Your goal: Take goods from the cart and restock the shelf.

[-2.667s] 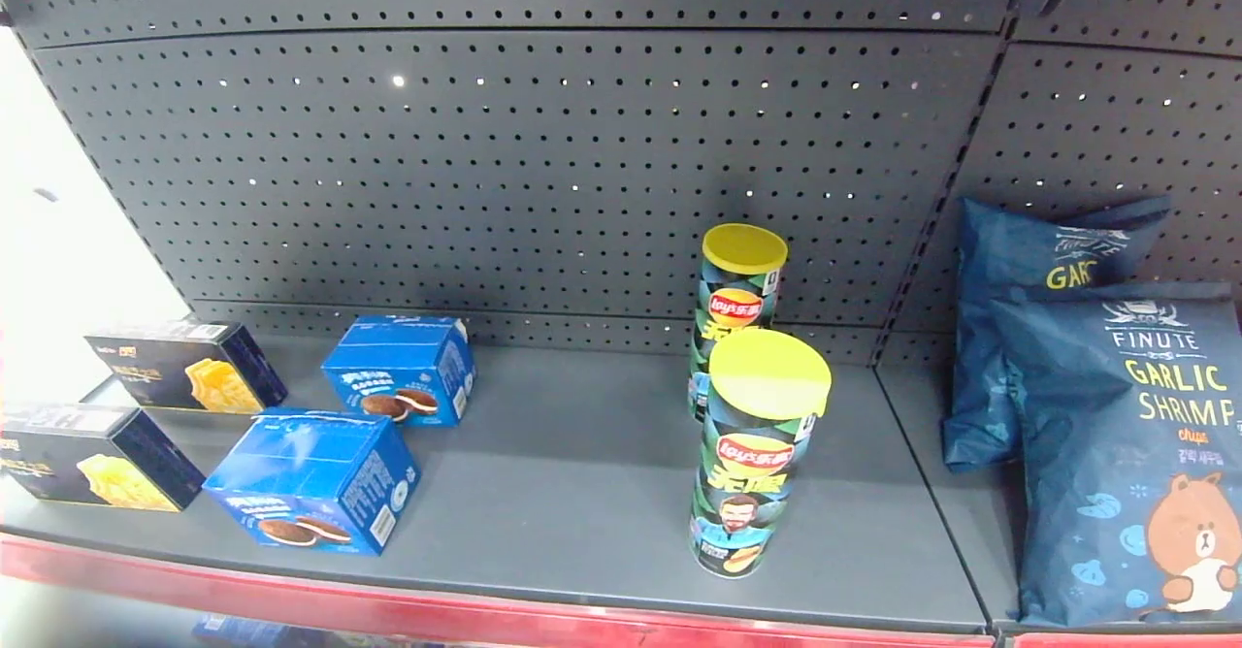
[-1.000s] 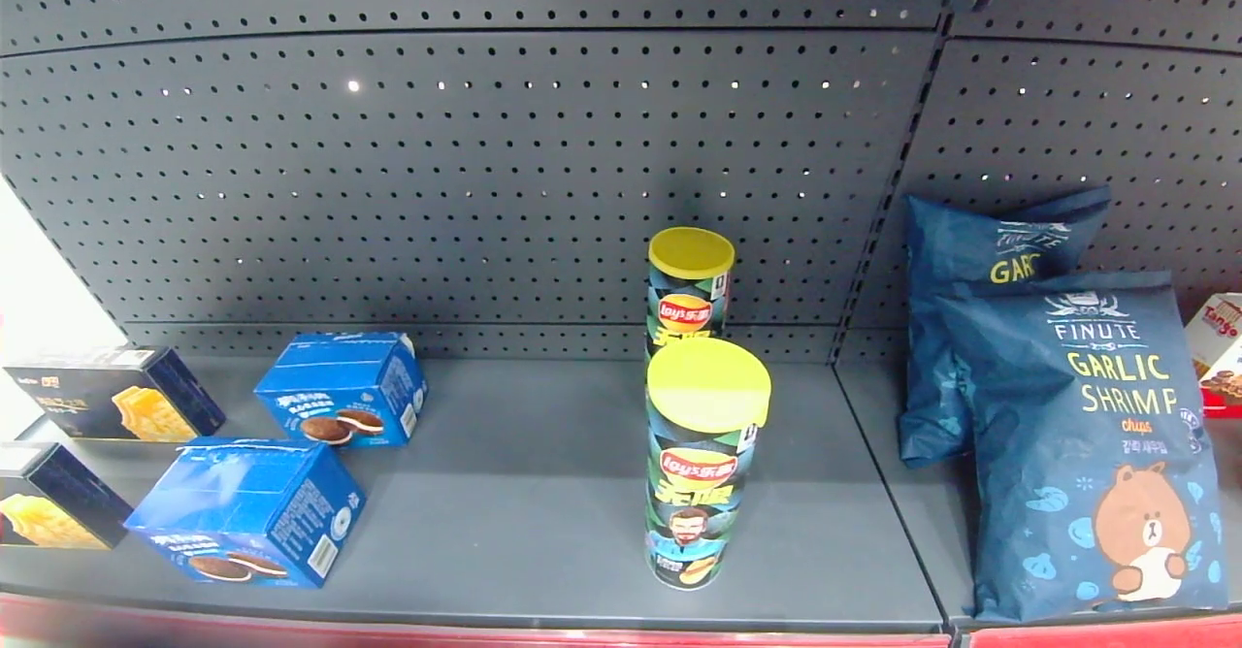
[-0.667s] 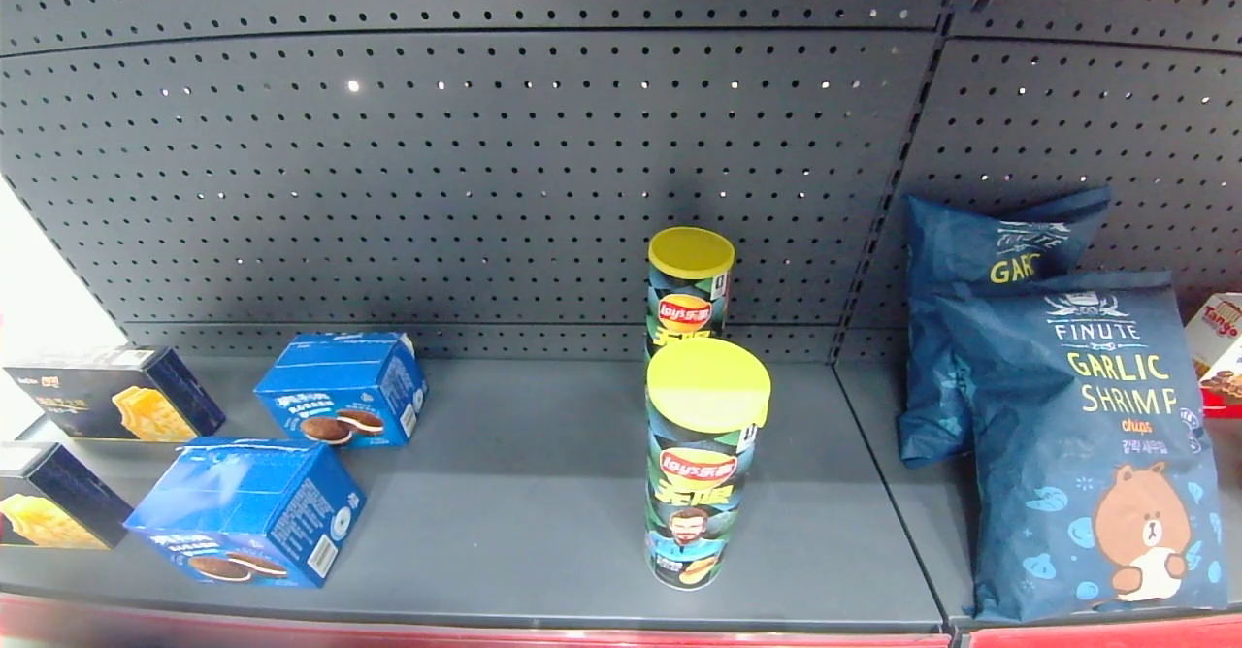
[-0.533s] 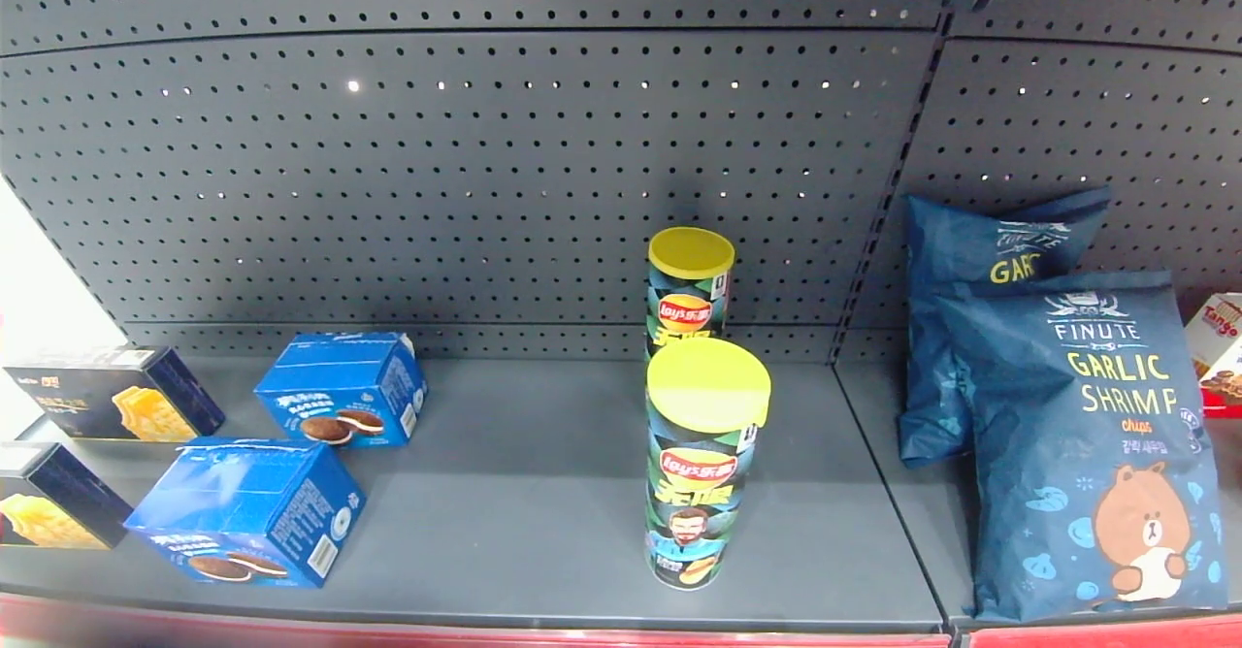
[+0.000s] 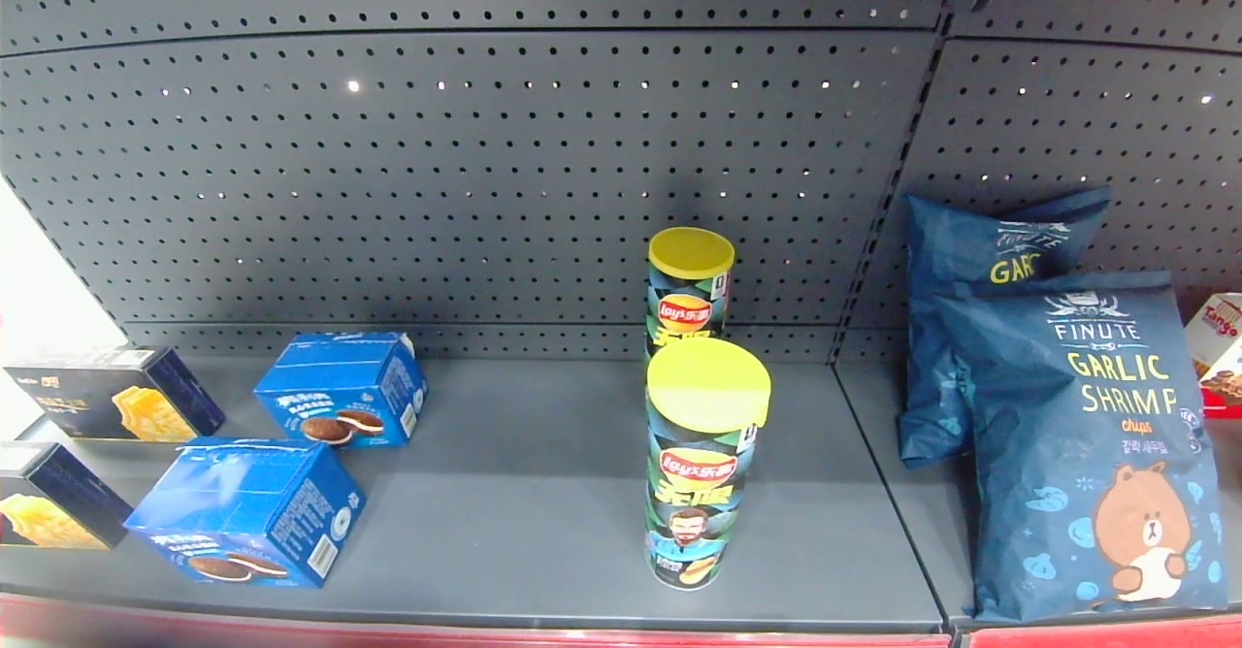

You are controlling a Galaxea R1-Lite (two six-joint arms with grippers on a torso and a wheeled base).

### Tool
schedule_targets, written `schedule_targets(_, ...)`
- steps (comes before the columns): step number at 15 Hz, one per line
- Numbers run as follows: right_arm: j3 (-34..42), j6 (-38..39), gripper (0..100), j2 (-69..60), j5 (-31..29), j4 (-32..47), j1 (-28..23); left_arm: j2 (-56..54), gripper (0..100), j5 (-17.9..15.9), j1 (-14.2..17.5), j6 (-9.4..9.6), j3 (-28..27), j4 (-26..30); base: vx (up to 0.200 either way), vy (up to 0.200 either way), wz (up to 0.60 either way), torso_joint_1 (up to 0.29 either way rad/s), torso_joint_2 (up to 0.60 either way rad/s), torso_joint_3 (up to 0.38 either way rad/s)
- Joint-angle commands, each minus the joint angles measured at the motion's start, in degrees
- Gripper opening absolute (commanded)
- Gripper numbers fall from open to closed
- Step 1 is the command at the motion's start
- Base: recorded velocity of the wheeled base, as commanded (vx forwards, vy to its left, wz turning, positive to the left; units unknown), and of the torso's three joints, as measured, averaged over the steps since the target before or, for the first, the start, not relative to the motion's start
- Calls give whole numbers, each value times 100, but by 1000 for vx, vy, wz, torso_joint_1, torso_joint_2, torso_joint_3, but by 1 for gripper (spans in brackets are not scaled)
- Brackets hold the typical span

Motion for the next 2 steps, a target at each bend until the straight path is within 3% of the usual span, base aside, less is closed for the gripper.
schedule_targets(1,0,-4,100,7,-3,0,0,-2,100,-2,1,0,0,-1,0,0,0,0,0,0)
schedule_targets(2,0,-4,100,7,-3,0,0,-2,100,-2,1,0,0,-1,0,0,0,0,0,0)
